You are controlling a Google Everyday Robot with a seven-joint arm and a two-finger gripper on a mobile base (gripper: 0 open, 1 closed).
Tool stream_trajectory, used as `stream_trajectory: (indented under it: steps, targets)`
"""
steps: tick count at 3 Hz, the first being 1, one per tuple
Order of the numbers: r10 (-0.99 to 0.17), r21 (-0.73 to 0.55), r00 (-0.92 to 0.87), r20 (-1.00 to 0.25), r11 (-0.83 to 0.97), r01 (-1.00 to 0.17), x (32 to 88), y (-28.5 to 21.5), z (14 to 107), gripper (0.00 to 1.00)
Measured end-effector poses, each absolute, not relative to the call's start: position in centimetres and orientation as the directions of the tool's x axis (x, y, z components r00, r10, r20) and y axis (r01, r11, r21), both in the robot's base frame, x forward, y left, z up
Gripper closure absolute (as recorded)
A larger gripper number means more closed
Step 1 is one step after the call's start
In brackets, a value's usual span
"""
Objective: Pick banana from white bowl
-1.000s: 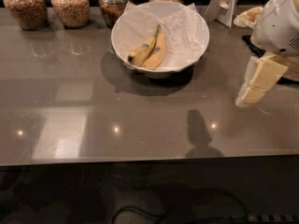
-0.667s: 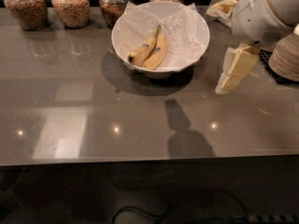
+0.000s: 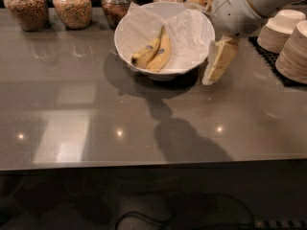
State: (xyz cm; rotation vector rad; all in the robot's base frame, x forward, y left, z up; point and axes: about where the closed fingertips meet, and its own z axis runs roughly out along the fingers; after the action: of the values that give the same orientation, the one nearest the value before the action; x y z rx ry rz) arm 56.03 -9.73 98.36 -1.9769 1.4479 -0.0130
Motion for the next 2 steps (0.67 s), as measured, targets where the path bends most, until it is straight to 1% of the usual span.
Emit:
stream_trajectory:
  steps: [1,2]
  targets:
    - [-0.825,-0.57,0.47,-0.314,-0.232,-0.788,58.2,-8.7,98.3,0.0]
    - [-0.786,-0.614,0.575,-0.226,-0.344,-0.711,62.6,-6.8,98.0,0.0]
